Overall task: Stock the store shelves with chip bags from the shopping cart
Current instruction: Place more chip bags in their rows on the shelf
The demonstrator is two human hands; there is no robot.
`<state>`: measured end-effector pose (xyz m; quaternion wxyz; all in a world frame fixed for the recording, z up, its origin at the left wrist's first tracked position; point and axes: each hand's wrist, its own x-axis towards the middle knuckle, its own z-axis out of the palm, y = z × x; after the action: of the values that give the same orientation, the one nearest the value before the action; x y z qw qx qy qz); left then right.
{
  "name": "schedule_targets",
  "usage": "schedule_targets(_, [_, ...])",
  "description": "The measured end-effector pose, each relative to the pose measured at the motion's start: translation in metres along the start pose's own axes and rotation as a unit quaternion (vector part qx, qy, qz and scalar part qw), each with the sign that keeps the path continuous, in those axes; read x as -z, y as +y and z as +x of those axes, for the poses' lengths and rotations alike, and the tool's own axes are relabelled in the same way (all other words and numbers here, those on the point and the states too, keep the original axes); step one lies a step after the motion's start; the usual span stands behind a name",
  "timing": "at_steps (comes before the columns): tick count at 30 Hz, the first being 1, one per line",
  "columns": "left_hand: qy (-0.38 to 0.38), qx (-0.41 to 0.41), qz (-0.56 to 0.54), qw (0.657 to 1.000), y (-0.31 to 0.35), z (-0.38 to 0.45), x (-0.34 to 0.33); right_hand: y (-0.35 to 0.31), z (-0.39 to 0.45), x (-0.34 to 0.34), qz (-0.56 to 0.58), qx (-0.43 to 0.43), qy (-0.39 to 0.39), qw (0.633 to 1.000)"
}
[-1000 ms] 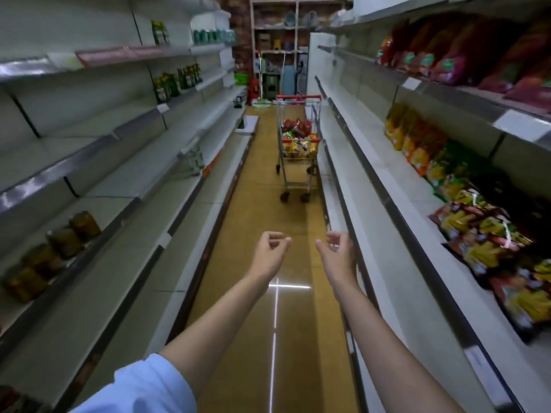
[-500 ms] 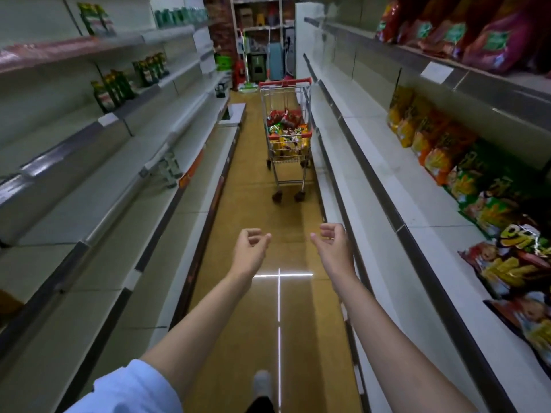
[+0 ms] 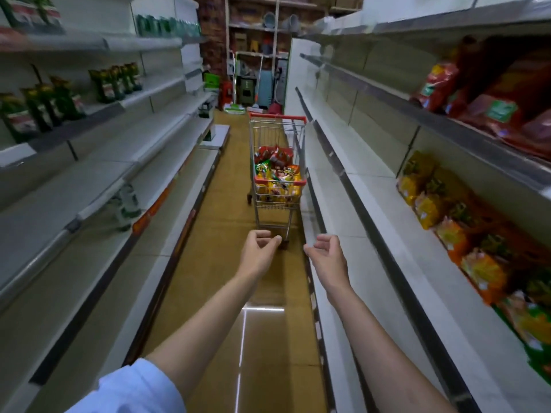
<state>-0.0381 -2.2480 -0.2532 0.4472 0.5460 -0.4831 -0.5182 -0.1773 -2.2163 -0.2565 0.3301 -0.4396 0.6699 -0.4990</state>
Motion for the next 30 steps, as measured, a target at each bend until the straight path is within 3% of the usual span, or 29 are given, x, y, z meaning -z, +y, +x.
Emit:
schedule_targets(17, [0.017,-0.002,0.037,0.999,0.022,0.346,-0.009,-0.007,0.351,-0.161,0.032,-0.016,-0.061,0.998])
schedule_targets(30, [0.006,0.047,0.068,0.997,0.047,0.591,-0.047,-0.008,0.586,-0.219,0.037,-0.063,-0.072,0.995])
